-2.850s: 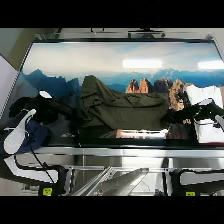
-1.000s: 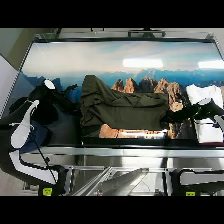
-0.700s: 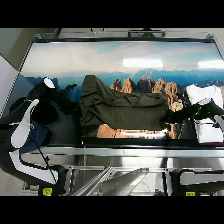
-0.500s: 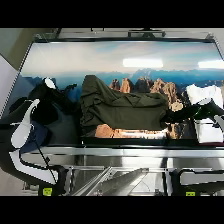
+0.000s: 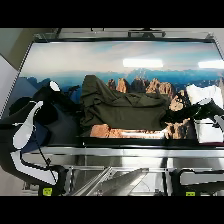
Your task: Fold the shirts.
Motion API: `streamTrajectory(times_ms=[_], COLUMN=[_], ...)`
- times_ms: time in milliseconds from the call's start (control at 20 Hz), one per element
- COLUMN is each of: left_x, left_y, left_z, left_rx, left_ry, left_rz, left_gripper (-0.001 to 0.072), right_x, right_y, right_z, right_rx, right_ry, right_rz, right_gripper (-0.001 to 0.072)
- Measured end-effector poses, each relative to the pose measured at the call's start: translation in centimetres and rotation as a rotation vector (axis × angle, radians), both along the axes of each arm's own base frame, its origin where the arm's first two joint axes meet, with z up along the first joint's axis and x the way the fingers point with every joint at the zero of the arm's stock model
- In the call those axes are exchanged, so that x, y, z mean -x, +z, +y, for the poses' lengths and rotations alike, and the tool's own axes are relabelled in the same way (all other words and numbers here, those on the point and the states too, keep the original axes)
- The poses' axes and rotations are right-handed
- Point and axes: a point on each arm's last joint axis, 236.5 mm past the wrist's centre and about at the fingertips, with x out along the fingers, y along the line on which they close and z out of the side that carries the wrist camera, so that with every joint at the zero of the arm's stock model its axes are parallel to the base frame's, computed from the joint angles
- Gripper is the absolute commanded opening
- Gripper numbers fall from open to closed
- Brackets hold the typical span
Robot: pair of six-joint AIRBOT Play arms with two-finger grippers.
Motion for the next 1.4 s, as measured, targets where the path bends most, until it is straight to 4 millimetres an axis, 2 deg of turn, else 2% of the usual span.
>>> streamTrajectory(times_ms=[200, 300, 400, 500, 600, 700, 750, 850, 900, 950, 1050, 1100, 1150, 1200, 1300, 1400], left_x=[0.3, 0.6, -0.1, -1.3, -2.5, -2.9, -2.5, -0.8, 0.6, 2.0, 5.0, 6.2, 6.8, 7.1, 6.3, 3.8], left_y=[0.1, 1.5, 4.5, 10.0, 17.6, 27.1, 31.9, 41.4, 45.8, 49.3, 54.8, 56.6, 57.5, 58.2, 57.8, 55.2], left_z=[-0.7, -0.9, -1.4, -2.6, -3.8, -4.4, -4.2, -3.1, -2.1, -1.1, 1.0, 2.0, 2.9, 3.8, 4.4, 3.9], left_rx=[-0.007, 0.003, 0.031, 0.125, 0.274, 0.464, 0.557, 0.73, 0.801, 0.853, 0.921, 0.928, 0.918, 0.907, 0.897, 0.883], left_ry=[-0.024, -0.047, -0.058, -0.076, -0.072, -0.047, -0.033, -0.003, 0.014, 0.029, 0.064, 0.081, 0.101, 0.124, 0.149, 0.151], left_rz=[0.004, 0.009, -0.043, -0.174, -0.356, -0.573, -0.682, -0.91, -1.024, -1.12, -1.295, -1.365, -1.412, -1.445, -1.43, -1.33], left_gripper=[0.0013, 0.0013, 0.0015, 0.0022, 0.0023, 0.0023, 0.0023, 0.0023, 0.0024, 0.0024, 0.0024, 0.0024, 0.0024, 0.0024, 0.0024, 0.0023], right_x=[0.2, 0.3, -0.1, -1.2, -2.6, -3.8, -3.8, -1.8, -0.3, 1.3, 4.5, 5.7, 6.6, 6.9, 6.0, 4.0], right_y=[0.3, 1.4, 4.1, 8.7, 15.0, 24.4, 30.1, 41.1, 45.5, 49.3, 55.3, 57.0, 58.1, 58.6, 57.5, 54.9], right_z=[0.1, 0.4, 1.1, 1.9, 2.4, 2.7, 2.6, 2.1, 1.7, 1.4, 1.2, 1.4, 1.6, 1.5, 0.7, 0.0], right_rx=[-0.006, -0.026, -0.059, -0.105, -0.161, -0.252, -0.3, -0.361, -0.357, -0.338, -0.264, -0.233, -0.197, -0.168, -0.11, -0.101], right_ry=[0.007, 0.019, 0.032, 0.035, 0.015, -0.038, -0.065, -0.11, -0.134, -0.164, -0.23, -0.248, -0.264, -0.286, -0.322, -0.329], right_rz=[0.002, -0.005, -0.047, -0.146, -0.299, -0.535, -0.685, -0.991, -1.128, -1.25, -1.464, -1.533, -1.581, -1.596, -1.551, -1.458], right_gripper=[0.0015, 0.0014, 0.0015, 0.0015, 0.0015, 0.0017, 0.0017, 0.0017, 0.0017, 0.0017, 0.0018, 0.0017, 0.0017, 0.0017, 0.0016, 0.0016])
